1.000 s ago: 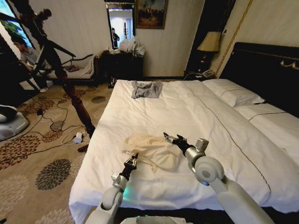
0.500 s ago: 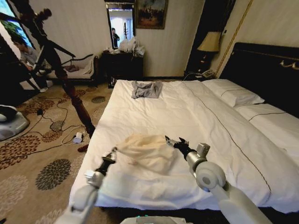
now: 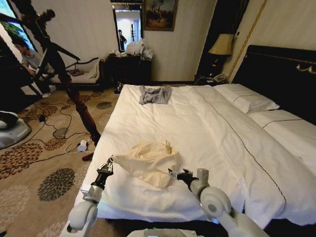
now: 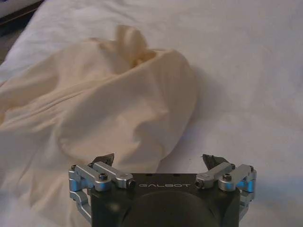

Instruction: Pick up the clothes from the bed and hang them on the clothes hanger.

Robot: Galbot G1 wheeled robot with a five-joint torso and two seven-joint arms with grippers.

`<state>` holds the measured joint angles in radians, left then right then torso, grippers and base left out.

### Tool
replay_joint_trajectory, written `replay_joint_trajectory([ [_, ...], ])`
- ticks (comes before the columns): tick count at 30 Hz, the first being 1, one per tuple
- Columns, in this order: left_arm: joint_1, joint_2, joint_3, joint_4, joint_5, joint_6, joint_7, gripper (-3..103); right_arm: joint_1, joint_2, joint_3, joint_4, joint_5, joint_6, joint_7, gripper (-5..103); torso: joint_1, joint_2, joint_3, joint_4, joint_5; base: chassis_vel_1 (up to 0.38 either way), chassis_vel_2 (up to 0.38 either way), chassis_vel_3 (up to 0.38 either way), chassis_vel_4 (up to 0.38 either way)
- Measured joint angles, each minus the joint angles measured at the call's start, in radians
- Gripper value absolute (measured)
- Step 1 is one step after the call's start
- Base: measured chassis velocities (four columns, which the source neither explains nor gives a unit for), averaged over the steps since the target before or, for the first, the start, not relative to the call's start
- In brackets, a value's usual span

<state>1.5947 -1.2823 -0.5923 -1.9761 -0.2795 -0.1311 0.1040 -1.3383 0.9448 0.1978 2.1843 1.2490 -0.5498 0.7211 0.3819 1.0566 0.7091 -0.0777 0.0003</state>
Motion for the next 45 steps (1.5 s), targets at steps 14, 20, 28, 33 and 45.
replay_joint_trajectory([
  [14, 0.044, -0.055, -0.003, -0.033, 0.044, -0.002, 0.000, 1, 0.082, 0.037, 0.005, -0.100, 0.100, 0.056, -0.015, 100, 0.000, 0.000, 0.000, 0.0000, -0.0002, 0.000, 0.000, 0.000, 0.000],
  [20, 0.052, -0.063, -0.008, -0.039, 0.048, -0.003, 0.000, 1, 0.085, 0.040, -0.010, -0.097, 0.101, 0.078, -0.057, 84, 0.000, 0.000, 0.000, 0.0000, -0.0002, 0.000, 0.000, 0.000, 0.000],
  [28, 0.056, -0.067, -0.013, -0.040, 0.048, -0.005, 0.000, 1, 0.084, 0.043, -0.029, -0.095, 0.077, 0.109, -0.102, 57, 0.000, 0.000, 0.000, -0.0001, -0.0003, 0.000, 0.000, 0.000, 0.000],
  [33, 0.052, -0.067, -0.011, -0.036, 0.047, -0.008, 0.000, 1, 0.075, 0.041, -0.025, -0.080, 0.068, 0.123, -0.124, 35, 0.000, 0.000, 0.000, 0.0000, -0.0003, 0.000, 0.000, 0.000, 0.000],
  [45, 0.034, -0.065, 0.002, -0.017, 0.044, -0.012, -0.002, 1, 0.030, 0.024, 0.011, -0.060, 0.046, 0.139, -0.152, 1, 0.000, 0.000, 0.000, -0.0001, -0.0003, 0.000, 0.000, 0.000, 0.000],
])
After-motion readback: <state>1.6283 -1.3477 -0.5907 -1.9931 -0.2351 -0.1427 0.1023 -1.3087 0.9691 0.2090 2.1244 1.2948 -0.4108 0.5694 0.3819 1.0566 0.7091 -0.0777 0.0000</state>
